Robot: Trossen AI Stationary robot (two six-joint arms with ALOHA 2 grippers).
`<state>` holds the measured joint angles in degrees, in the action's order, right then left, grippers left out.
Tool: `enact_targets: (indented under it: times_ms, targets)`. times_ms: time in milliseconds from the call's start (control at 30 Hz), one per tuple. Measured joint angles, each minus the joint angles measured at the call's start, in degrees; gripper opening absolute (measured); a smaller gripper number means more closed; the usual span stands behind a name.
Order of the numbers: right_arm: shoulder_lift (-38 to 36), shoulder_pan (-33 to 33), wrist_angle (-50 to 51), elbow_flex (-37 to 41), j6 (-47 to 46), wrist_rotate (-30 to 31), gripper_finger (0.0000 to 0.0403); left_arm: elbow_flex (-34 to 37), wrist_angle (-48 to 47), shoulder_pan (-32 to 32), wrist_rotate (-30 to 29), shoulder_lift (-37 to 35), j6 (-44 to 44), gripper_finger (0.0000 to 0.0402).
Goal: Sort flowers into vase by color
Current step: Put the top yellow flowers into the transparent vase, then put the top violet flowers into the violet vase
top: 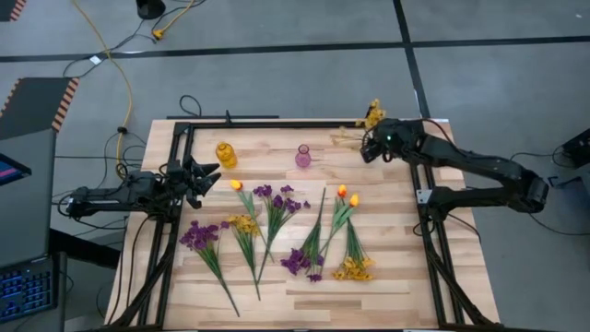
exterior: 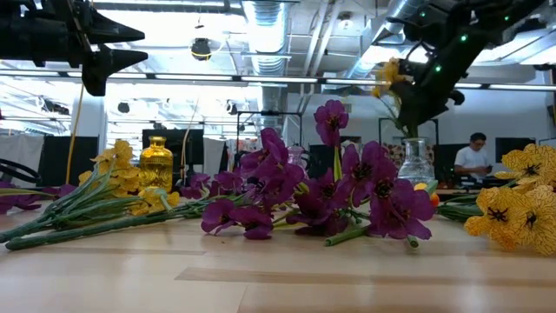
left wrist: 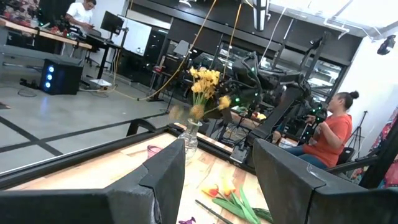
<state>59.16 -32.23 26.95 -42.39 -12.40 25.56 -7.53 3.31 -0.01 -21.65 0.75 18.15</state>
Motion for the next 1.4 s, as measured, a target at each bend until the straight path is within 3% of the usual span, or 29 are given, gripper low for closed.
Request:
enact_targets:
  times_ms: [800,1067,1400]
  targets:
    - [0.0,0.0,27.8,-14.5,-7.3,-6.3,0.0235,-1.3,0.4,0.0,1.0,0.1,2.5,0.0177]
    - [0.0,0.1,28.9,-15.0,-7.2,-7.8,0.0235,-11.1,-10.1,0.0,1.4,5.5,0.0,0.0177]
    - [0.0,3.8,29.3,-15.0,-7.4,-7.7,0.0235,-29.4,-27.8,0.0,3.4,22.9,4.7,0.0177]
